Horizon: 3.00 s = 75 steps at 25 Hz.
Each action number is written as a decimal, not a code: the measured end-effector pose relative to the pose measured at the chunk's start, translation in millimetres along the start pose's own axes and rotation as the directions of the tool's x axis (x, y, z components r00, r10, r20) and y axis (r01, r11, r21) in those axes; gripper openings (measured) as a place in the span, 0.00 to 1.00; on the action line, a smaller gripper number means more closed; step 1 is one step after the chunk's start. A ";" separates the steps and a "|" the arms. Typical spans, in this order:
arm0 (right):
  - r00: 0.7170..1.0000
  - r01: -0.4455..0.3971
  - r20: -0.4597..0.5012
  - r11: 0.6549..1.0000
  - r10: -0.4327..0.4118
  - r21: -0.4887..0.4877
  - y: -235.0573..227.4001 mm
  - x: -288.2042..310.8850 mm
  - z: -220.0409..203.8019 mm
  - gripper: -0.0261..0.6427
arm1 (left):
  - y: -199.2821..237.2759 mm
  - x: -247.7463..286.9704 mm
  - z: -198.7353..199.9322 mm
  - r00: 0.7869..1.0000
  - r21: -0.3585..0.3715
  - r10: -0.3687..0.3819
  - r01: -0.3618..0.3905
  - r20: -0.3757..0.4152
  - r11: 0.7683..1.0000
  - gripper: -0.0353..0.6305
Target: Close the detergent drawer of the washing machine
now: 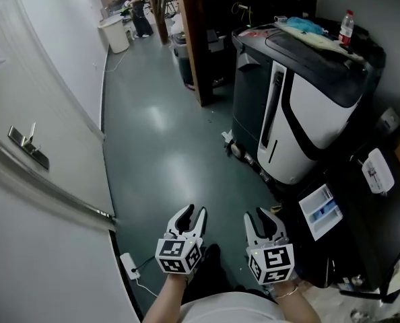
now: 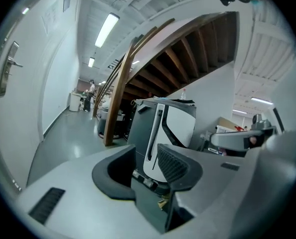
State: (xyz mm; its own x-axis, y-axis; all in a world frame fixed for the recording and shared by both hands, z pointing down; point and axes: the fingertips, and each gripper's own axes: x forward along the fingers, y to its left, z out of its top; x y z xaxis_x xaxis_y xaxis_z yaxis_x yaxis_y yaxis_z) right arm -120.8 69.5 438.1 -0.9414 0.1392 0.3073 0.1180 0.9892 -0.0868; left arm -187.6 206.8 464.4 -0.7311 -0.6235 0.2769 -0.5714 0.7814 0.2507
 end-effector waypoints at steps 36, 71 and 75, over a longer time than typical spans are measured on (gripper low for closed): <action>0.502 0.837 -0.101 0.453 -0.859 0.308 -137.6 -143.0 -50.6 0.19 | -210.5 161.5 -28.1 0.556 0.120 -0.750 0.824 -0.359 0.553 0.24; 0.378 0.880 -0.324 0.227 -0.868 0.418 -139.7 -170.3 -152.1 0.19 | -241.1 172.5 -98.5 0.393 0.126 -0.750 0.913 -0.533 0.389 0.27; 0.383 0.880 -0.346 0.225 -0.857 0.418 -142.0 -165.5 -162.4 0.19 | -242.9 171.9 -109.0 0.374 0.118 -0.746 0.920 -0.551 0.374 0.28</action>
State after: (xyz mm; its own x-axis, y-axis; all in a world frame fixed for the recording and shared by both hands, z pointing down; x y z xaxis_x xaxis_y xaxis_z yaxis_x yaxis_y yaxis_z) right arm 69.6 -86.7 553.4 -0.3524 -0.7784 0.5196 -0.9342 0.3260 -0.1453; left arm -133.9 -92.9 552.2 0.3582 -0.8302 0.4271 -0.9302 -0.2782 0.2394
